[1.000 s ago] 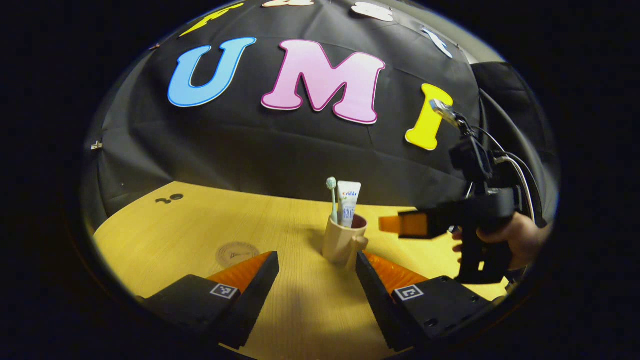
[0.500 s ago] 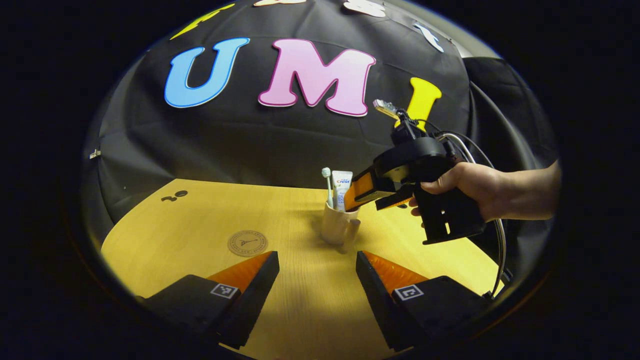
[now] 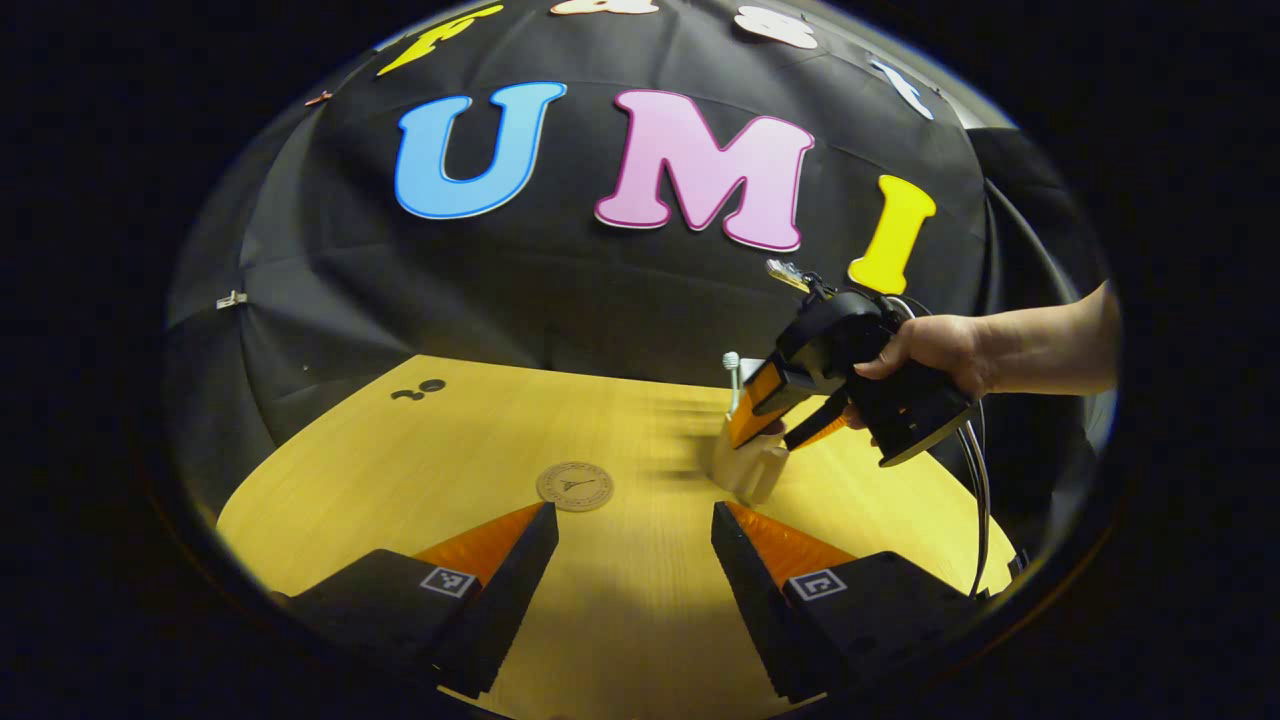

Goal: Put the toothbrush and toothpaste on the desktop into the cup, then pick up the cup and place it on the coaster on the desktop.

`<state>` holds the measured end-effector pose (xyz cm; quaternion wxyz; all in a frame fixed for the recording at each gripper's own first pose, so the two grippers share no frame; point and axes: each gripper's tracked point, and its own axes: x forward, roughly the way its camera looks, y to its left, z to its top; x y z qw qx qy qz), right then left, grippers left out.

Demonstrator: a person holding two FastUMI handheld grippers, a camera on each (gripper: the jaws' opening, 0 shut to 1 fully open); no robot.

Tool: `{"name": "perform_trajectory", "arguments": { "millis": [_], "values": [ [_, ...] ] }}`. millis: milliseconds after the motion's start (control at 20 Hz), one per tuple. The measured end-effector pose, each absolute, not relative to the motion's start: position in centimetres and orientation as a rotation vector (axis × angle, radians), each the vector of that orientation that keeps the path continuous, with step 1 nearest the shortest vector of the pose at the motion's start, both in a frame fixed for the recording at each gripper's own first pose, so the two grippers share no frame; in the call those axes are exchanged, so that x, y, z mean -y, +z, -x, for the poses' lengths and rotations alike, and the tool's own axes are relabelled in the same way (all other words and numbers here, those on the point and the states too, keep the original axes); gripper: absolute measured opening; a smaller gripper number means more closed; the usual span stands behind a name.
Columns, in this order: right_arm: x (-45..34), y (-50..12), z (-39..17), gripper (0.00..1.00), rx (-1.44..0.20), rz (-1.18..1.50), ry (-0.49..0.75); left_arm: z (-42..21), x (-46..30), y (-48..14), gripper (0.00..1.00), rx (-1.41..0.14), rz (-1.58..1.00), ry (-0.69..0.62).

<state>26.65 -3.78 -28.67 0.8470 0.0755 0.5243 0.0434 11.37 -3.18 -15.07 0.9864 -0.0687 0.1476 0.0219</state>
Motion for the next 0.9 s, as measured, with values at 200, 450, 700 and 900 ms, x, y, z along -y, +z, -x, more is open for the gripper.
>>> {"name": "perform_trajectory", "arguments": {
  "millis": [200,450,700,900],
  "values": [
    [2.8,-30.8,-25.4,0.98,-1.243,-0.183,0.109,-9.8,0.2,-16.5,0.98,-0.330,0.151,0.127],
    [3.2,-32.1,-25.8,0.96,-1.282,-0.143,0.091,-7.8,-1.6,-18.9,0.98,-0.404,0.201,0.205],
    [3.2,-32.2,-25.7,0.84,-1.310,-0.113,0.075,-6.8,-2.0,-19.7,0.98,-0.429,0.216,0.208],
    [2.9,-32.9,-25.7,0.63,-1.331,-0.134,0.059,-6.7,-1.7,-19.9,0.96,-0.433,0.216,0.180]
  ]
}}
